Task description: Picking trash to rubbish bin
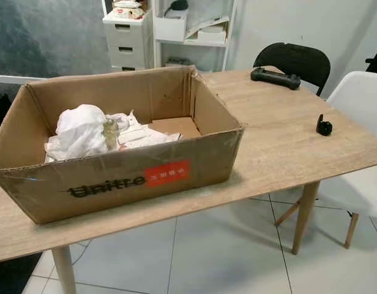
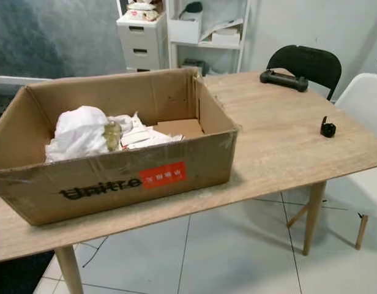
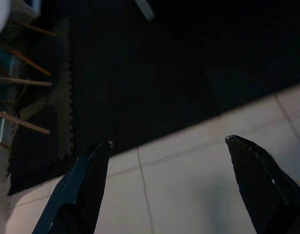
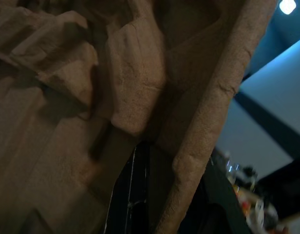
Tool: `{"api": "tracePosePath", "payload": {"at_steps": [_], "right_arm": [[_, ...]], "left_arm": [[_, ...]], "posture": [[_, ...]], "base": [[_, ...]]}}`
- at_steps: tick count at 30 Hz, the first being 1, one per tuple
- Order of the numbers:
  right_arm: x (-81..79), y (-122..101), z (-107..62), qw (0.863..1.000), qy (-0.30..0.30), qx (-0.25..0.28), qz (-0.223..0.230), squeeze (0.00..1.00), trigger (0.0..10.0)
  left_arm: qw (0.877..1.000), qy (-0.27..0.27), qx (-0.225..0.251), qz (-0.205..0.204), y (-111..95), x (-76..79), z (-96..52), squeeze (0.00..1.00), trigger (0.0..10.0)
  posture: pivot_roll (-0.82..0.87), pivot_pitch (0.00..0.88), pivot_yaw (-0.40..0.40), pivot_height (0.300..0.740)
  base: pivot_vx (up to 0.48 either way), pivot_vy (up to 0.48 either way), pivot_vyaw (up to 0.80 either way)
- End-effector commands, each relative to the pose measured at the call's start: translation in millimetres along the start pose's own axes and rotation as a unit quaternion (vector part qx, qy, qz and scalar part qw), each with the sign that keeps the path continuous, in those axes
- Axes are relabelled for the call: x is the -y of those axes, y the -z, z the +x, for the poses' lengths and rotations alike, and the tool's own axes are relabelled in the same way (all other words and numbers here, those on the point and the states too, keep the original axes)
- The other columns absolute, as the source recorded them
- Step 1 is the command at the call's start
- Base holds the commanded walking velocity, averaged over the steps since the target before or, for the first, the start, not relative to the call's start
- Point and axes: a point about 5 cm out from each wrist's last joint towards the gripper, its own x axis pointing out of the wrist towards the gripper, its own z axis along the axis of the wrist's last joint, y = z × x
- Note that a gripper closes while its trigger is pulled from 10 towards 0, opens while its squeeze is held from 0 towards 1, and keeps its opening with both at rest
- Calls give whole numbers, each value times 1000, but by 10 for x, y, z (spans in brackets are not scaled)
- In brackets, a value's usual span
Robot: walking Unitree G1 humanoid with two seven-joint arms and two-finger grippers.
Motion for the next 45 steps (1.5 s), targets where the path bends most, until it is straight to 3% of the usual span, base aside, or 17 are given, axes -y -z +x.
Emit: {"api": "tracePosePath", "payload": {"at_steps": [1,5,8,14,19,21,24,26,28,30,34,37,39,40,41,44,45], "right_arm": [[101,-275,58,998,32,51,27,0,10000],[145,-410,72,995,44,78,36,0,10000],[222,-563,77,990,60,114,57,0,10000],[220,-794,26,981,51,163,95,0,10000],[173,-1000,-17,970,22,190,149,0,10000],[175,-1109,-25,964,8,199,175,0,10000],[181,-1162,-24,961,3,201,188,0,10000],[198,-1179,-13,958,-2,190,217,0,10000],[201,-1180,-9,956,-6,185,229,0,10000],[182,-1185,-8,952,-15,176,252,0,10000],[161,-1243,-18,948,-28,184,257,0,10000],[204,-1271,4,946,-29,189,262,0,10000],[211,-1273,8,946,-29,189,262,0,10000],[203,-1267,14,945,-35,184,269,0,10000],[203,-1267,14,945,-35,184,269,0,10000],[186,-1259,19,944,-42,179,274,0,10000],[177,-1262,20,944,-46,179,275,0,10000]], "left_arm": [[998,-32,43,-37,-299,-158,78,0,10000],[995,-51,65,-57,-448,-252,109,0,10000],[986,-82,110,-95,-759,-440,147,0,10000],[974,-60,178,-131,-1150,-483,123,0,10000],[960,2,225,-167,-1426,-403,69,0,10000],[941,81,263,-196,-1651,-295,-2,0,10000],[926,140,284,-207,-1777,-209,-58,0,10000],[906,214,306,-197,-1895,-80,-135,0,10000],[899,240,311,-194,-1928,-41,-160,0,10000],[897,266,314,-162,-1936,-14,-173,0,10000],[888,292,320,-152,-1971,-80,-171,0,10000],[860,356,345,-119,-2093,-191,-218,0,10000],[855,367,349,-116,-2114,-215,-227,0,10000],[824,416,360,-138,-2188,-277,-270,0,10000],[824,416,360,-138,-2188,-277,-270,0,10000],[767,515,353,-145,-2186,-270,-341,0,10000],[747,559,340,-119,-2133,-216,-372,0,10000]], "posture": [[-58,75,-10,740],[-58,74,-10,740],[-54,75,-11,740],[-51,76,-14,740],[-48,72,-21,740],[-47,65,-24,740],[-45,59,-23,740],[-48,53,-21,740],[-49,52,-21,740],[-56,48,-20,740],[-60,43,-22,740],[-60,42,-20,740],[-58,43,-20,740],[-50,43,-19,740],[-50,43,-19,740],[-45,47,-16,740],[-44,49,-16,740]], "base": [[0,0,0],[0,0,0],[0,0,0],[0,0,0],[0,0,0],[0,0,0],[0,0,0],[0,0,0],[0,0,0],[0,0,0],[0,0,0],[0,0,0],[0,0,0],[0,0,0],[0,0,0],[0,0,0],[0,0,0]]}}
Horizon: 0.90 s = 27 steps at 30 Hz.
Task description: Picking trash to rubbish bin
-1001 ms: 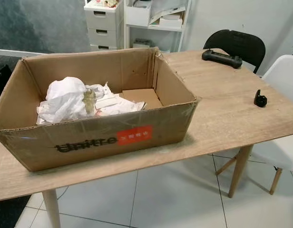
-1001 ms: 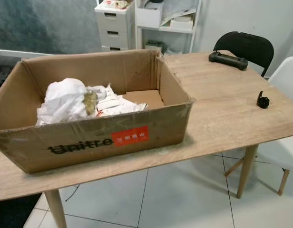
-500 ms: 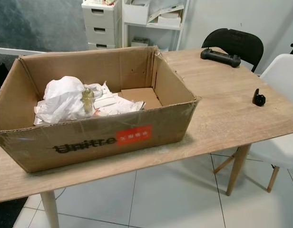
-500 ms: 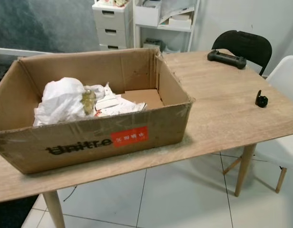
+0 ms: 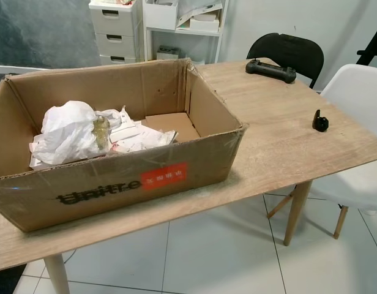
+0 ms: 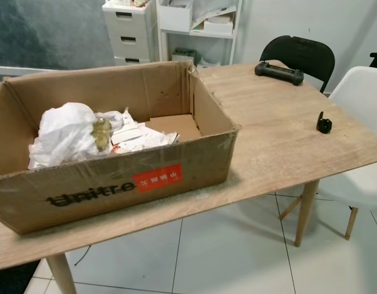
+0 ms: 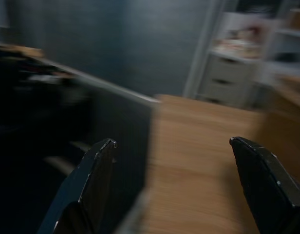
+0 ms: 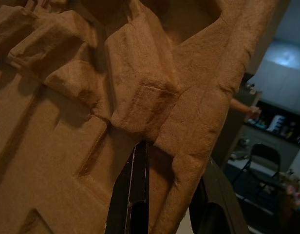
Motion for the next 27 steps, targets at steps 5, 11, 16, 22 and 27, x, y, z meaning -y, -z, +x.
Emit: {"api": "tracePosePath", "payload": {"at_steps": [5,11,16,22,27], "right_arm": [[-10,-76,37,1000,-15,14,12,0,10000],[-81,-245,90,997,-57,38,41,0,10000],[-142,-393,118,987,-105,54,106,0,10000],[-172,-576,159,976,-141,77,145,0,10000],[-241,-759,181,956,-178,94,213,0,10000]], "left_arm": [[981,178,-83,-3,115,177,-48,0,10000],[935,341,-88,-28,180,440,-26,0,10000],[906,415,-67,-57,180,600,-13,0,10000],[872,479,-49,-88,214,834,14,0,10000],[868,486,-28,-97,204,867,9,0,10000]], "posture": [[-43,53,-19,740],[-42,56,-30,740],[-50,58,-35,740],[-57,60,-38,740],[-58,57,-46,740]], "base": [[0,0,0],[0,0,0],[0,0,0],[0,0,0],[0,0,0]]}}
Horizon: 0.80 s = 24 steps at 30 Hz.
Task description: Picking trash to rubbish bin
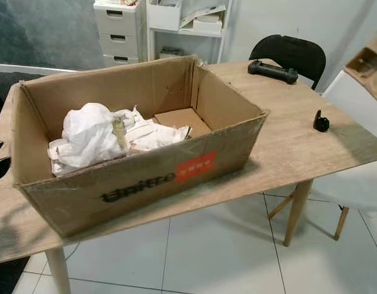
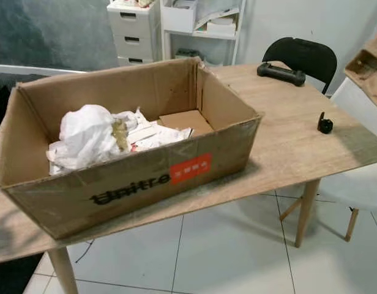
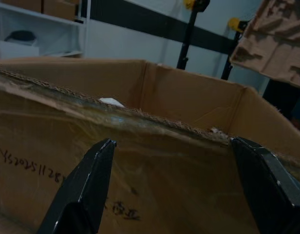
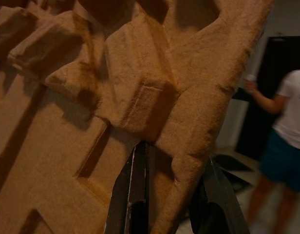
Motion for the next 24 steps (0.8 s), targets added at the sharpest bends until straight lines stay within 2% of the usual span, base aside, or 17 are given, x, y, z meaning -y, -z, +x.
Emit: {"api": "tracePosePath", "payload": {"at_steps": [1,5,6,9,15,20,21,22,24], "right_arm": [[16,-170,51,998,-11,37,48,0,10000],[-3,-231,71,996,-29,50,68,0,10000],[-9,-260,80,996,-29,56,70,0,10000],[-34,-310,93,996,-35,65,48,0,10000],[-198,-457,130,990,-48,103,-78,0,10000],[-279,-573,170,986,-39,126,-107,0,10000],[-344,-641,187,980,-37,141,-136,0,10000],[-344,-641,187,980,-37,141,-136,0,10000],[-467,-720,208,970,-44,160,-176,0,10000]], "left_arm": [[1000,4,12,-6,52,30,-21,0,10000],[1000,1,22,-3,14,52,-82,0,10000],[1000,-9,28,2,-26,48,-135,0,10000],[999,-21,37,10,-92,52,-218,0,10000],[998,-23,47,20,-180,69,-273,0,10000],[998,-17,53,19,-177,79,-258,0,10000],[998,-13,56,18,-172,87,-245,0,10000],[998,-13,56,18,-172,87,-245,0,10000],[998,-5,61,19,-172,99,-222,0,10000]], "posture": [[-58,57,-47,740],[-54,57,-47,740],[-52,55,-47,740],[-48,56,-46,740],[-38,58,-52,740],[-38,57,-52,740],[-37,54,-53,740],[-37,54,-53,740],[-36,47,-55,740]], "base": [[0,0,0],[0,0,0],[0,0,0],[0,0,0],[0,0,0],[0,0,0],[0,0,0],[0,0,0],[0,0,0]]}}
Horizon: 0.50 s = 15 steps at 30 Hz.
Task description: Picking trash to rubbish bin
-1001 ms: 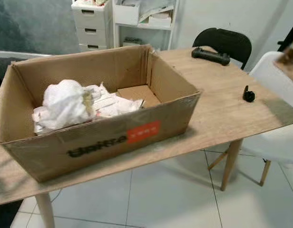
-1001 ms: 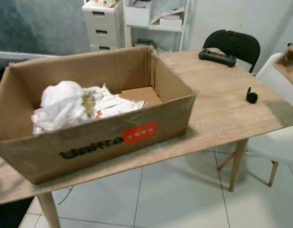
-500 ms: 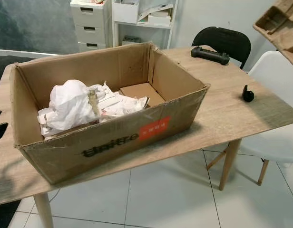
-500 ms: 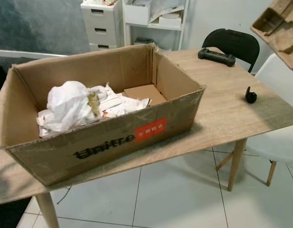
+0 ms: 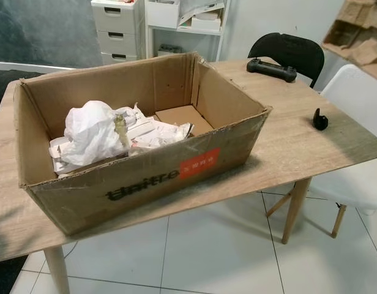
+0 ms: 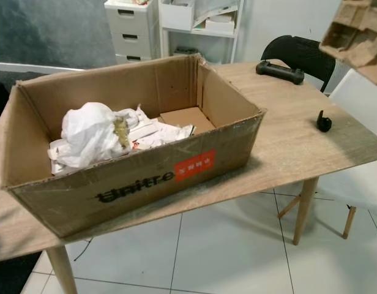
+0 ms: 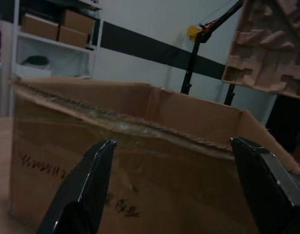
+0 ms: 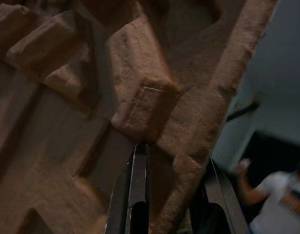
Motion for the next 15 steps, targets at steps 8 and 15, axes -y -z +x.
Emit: {"api": "tracePosePath", "payload": {"at_steps": [8,15], "right_arm": [[-535,-456,158,986,-50,105,-122,0,10000],[-1291,-549,-4,968,-189,134,-97,0,10000]], "left_arm": [[998,52,17,24,-100,71,154,0,10000],[996,80,35,17,-14,134,243,0,10000]], "posture": [[-26,38,-65,740],[-21,37,-70,740]], "base": [[0,0,0],[0,0,0]]}}
